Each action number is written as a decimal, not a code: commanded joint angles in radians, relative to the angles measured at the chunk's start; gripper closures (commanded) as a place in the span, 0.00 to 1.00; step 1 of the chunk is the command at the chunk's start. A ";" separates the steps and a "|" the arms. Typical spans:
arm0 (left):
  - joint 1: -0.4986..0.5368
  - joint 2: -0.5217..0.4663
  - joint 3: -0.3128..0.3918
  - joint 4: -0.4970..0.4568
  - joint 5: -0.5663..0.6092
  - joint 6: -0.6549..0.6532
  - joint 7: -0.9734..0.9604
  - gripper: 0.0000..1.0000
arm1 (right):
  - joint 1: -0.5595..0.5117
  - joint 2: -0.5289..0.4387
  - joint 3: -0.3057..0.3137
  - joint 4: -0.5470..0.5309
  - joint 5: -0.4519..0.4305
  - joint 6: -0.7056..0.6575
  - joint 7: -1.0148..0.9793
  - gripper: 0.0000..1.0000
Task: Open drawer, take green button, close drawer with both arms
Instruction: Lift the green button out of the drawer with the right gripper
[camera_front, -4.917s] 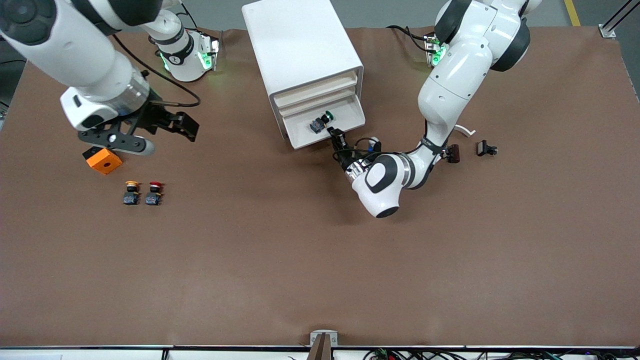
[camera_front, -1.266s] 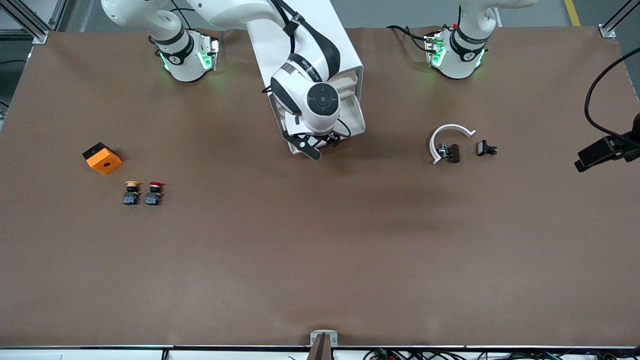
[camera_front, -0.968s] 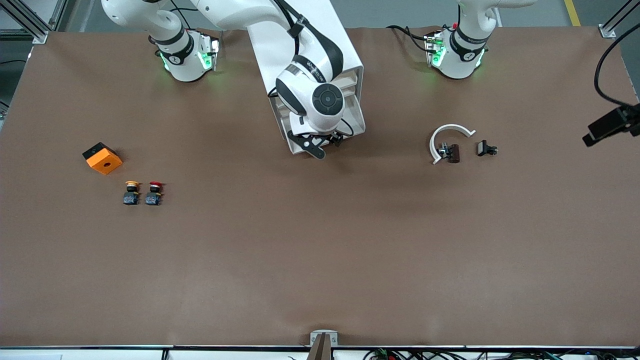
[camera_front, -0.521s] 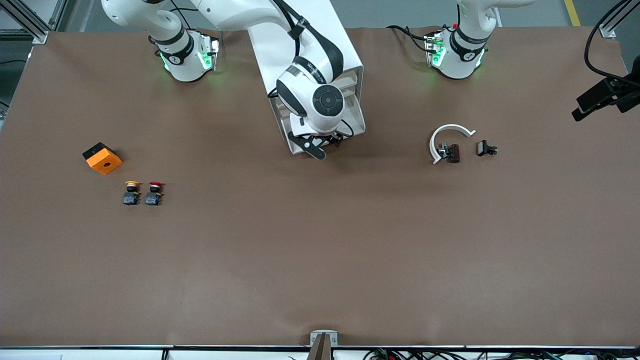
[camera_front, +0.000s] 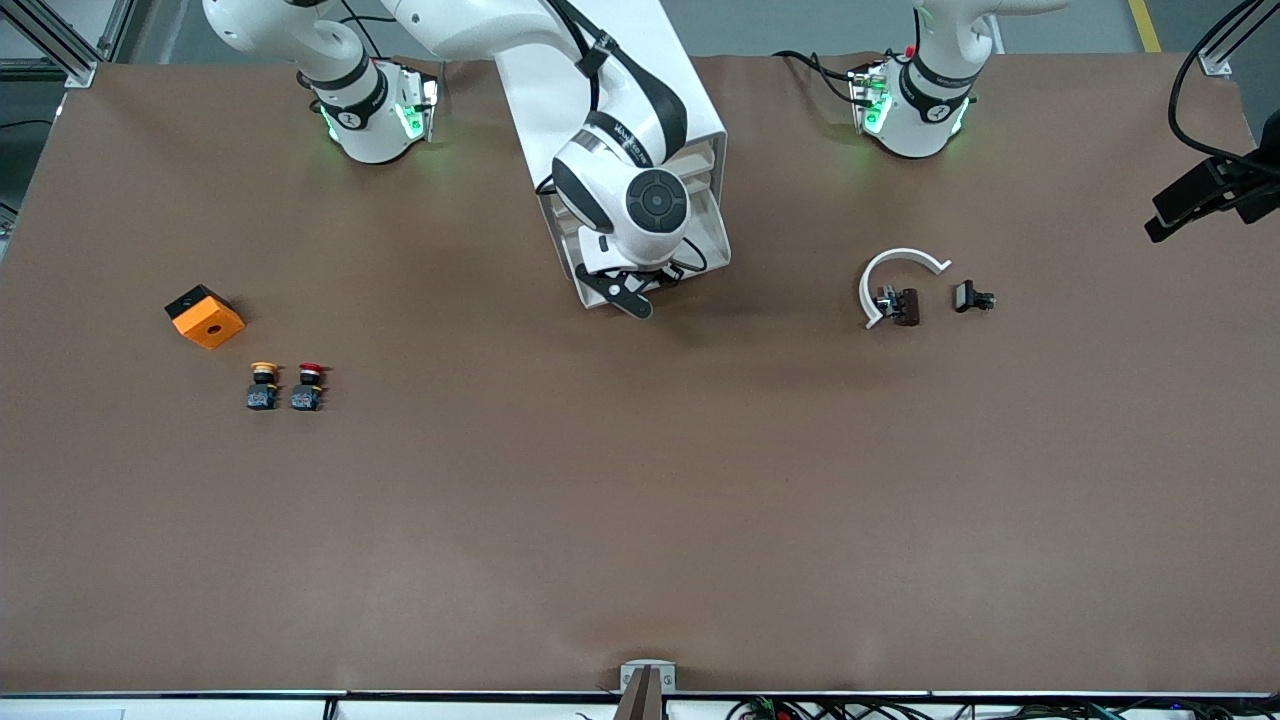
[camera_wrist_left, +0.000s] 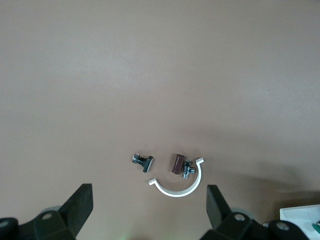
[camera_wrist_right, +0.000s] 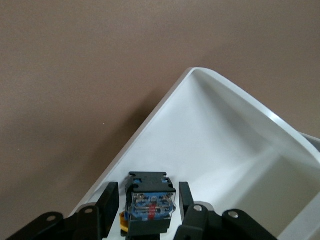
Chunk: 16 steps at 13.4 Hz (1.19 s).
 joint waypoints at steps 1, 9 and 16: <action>0.014 -0.030 -0.016 -0.025 0.024 0.005 0.014 0.00 | 0.004 -0.010 -0.004 -0.006 0.019 -0.014 -0.015 0.43; 0.011 -0.036 -0.019 -0.034 0.024 -0.010 0.016 0.00 | 0.023 -0.006 -0.004 -0.006 0.017 -0.003 -0.017 0.42; 0.006 -0.039 -0.030 -0.048 0.024 -0.001 0.016 0.00 | 0.024 -0.005 -0.002 -0.004 0.017 -0.006 -0.093 0.78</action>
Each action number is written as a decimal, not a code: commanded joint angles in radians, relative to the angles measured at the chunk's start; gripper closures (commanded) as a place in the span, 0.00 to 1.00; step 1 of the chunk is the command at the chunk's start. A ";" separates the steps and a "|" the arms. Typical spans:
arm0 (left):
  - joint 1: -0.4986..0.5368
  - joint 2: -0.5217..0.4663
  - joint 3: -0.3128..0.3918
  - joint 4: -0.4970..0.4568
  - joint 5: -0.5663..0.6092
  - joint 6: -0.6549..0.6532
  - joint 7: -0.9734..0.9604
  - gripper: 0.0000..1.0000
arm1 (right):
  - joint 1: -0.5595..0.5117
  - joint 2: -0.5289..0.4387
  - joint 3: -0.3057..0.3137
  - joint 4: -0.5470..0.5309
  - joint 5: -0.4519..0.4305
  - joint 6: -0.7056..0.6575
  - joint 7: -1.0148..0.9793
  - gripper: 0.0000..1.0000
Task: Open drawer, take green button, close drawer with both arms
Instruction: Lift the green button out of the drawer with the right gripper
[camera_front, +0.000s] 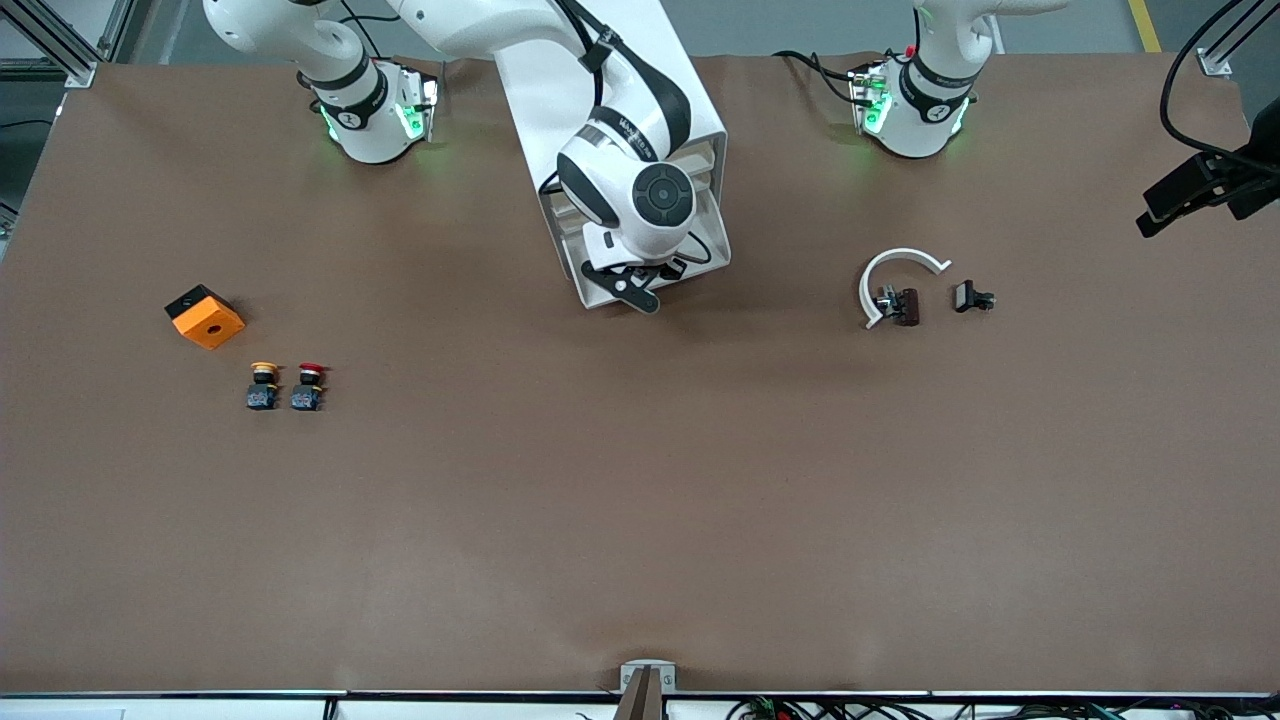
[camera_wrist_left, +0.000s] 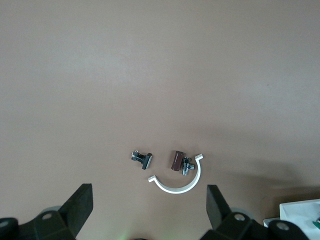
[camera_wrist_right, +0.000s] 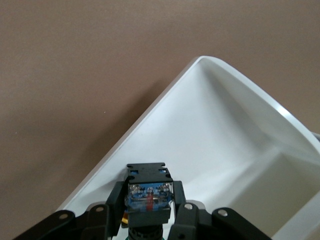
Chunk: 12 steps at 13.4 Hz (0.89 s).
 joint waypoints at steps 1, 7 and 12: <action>0.006 -0.029 -0.017 -0.031 0.024 0.004 0.016 0.00 | 0.011 -0.006 -0.005 -0.005 0.017 -0.004 -0.036 0.82; 0.011 -0.029 -0.026 -0.031 0.021 0.004 0.016 0.00 | 0.003 -0.032 -0.007 0.012 0.015 -0.031 -0.039 0.83; 0.008 -0.029 -0.026 -0.031 0.021 0.004 0.016 0.00 | -0.066 -0.034 -0.010 0.151 0.022 -0.217 -0.030 0.82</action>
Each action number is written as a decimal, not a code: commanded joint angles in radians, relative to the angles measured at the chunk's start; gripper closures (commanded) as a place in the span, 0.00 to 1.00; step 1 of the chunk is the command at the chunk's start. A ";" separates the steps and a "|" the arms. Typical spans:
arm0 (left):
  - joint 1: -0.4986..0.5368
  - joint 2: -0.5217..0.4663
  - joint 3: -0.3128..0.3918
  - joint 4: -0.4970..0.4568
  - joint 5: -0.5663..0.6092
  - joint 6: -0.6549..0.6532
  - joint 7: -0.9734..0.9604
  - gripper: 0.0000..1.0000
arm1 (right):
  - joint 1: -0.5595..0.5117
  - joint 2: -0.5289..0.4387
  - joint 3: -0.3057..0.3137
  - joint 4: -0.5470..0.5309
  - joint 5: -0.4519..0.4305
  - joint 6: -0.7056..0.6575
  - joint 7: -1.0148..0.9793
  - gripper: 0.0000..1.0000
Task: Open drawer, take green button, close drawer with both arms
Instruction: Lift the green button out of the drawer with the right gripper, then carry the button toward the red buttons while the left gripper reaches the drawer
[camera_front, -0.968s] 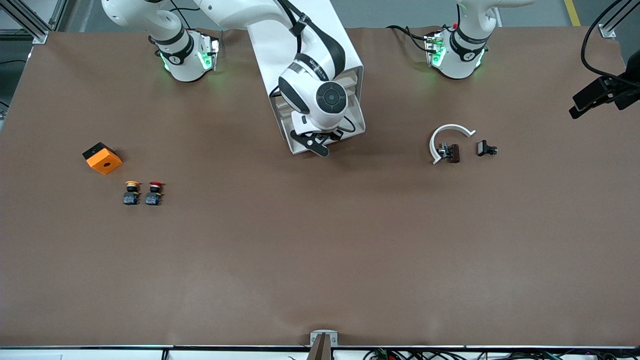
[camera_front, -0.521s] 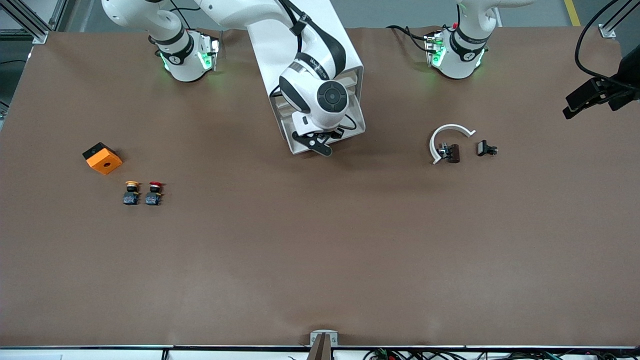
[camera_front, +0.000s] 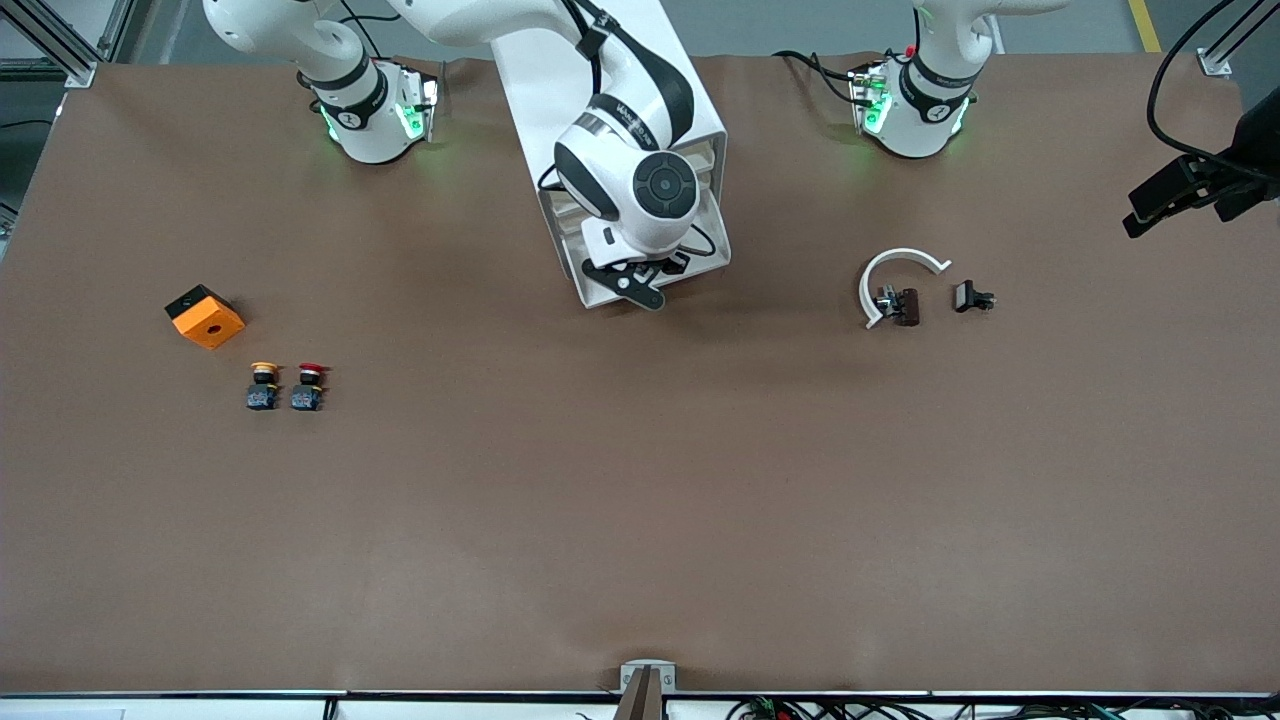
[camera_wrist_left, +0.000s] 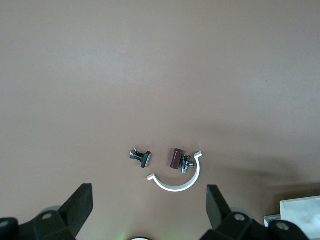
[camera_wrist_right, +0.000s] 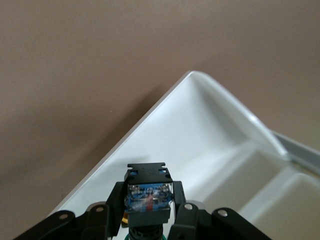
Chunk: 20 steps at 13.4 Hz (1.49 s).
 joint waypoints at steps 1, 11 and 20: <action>0.007 -0.027 -0.016 -0.023 0.021 0.003 0.014 0.00 | -0.073 -0.014 0.005 0.088 0.023 -0.120 -0.005 0.82; 0.005 -0.014 -0.042 -0.032 0.019 0.026 0.016 0.00 | -0.271 -0.081 0.006 0.152 0.020 -0.311 -0.165 0.82; -0.009 0.075 -0.074 -0.016 0.021 0.043 0.008 0.00 | -0.493 -0.144 0.000 0.151 0.009 -0.424 -0.691 0.82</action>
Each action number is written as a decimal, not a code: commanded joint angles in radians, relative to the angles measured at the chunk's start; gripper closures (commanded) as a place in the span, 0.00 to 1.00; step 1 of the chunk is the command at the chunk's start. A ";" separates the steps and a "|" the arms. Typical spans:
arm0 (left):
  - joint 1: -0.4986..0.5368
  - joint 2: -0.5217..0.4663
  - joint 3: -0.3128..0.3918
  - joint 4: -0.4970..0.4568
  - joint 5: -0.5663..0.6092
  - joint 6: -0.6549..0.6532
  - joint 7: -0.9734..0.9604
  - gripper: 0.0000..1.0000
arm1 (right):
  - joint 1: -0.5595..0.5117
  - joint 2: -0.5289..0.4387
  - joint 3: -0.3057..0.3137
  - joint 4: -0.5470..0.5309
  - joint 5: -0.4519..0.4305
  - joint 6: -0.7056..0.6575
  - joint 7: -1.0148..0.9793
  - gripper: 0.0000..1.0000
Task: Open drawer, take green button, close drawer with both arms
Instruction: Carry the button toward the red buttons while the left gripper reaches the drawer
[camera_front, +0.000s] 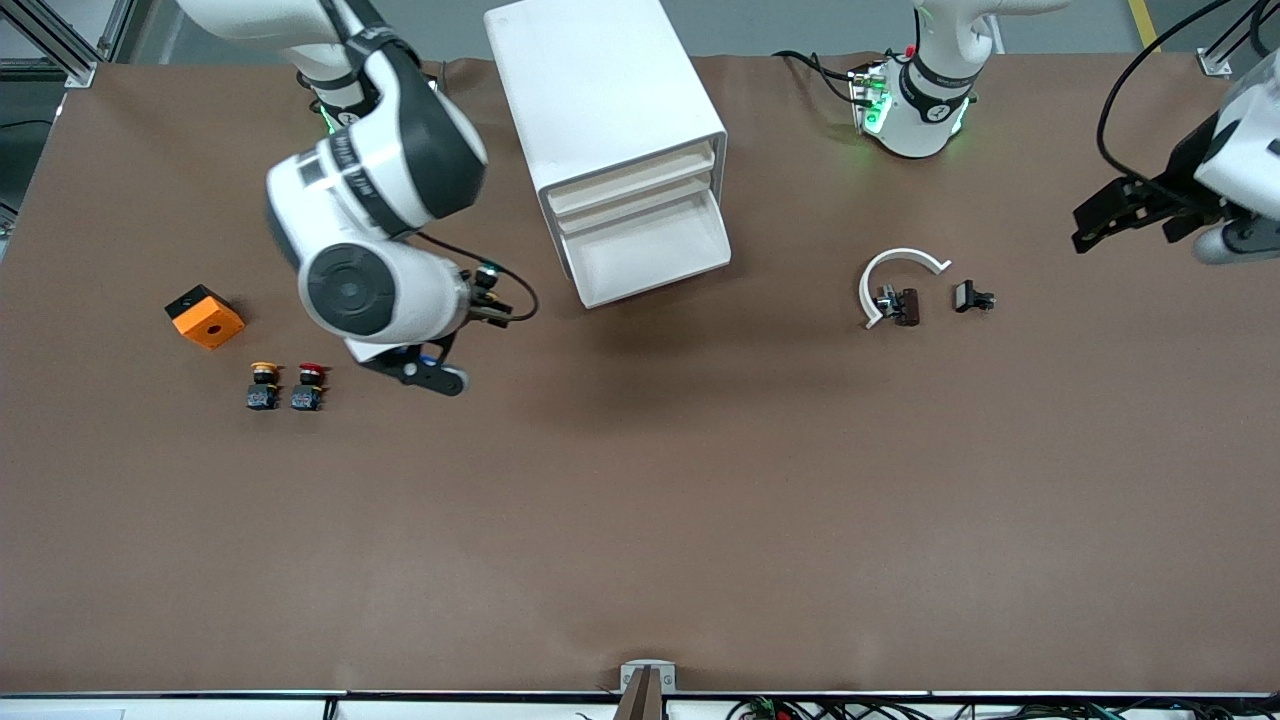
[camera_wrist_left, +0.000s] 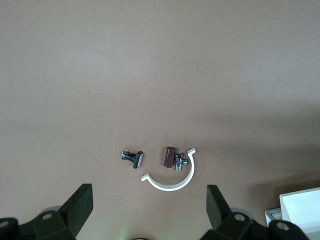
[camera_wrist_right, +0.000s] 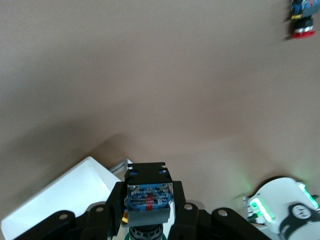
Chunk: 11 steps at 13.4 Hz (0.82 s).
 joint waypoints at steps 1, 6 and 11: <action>-0.008 0.044 -0.011 0.027 0.019 0.010 -0.003 0.00 | -0.084 -0.028 0.011 -0.003 0.000 -0.034 -0.182 0.82; -0.045 0.194 -0.025 0.086 -0.002 0.010 -0.110 0.00 | -0.171 -0.036 0.011 -0.017 -0.118 -0.054 -0.437 0.82; -0.185 0.469 -0.029 0.161 -0.022 0.054 -0.561 0.00 | -0.245 -0.029 0.011 -0.061 -0.187 0.039 -0.601 0.82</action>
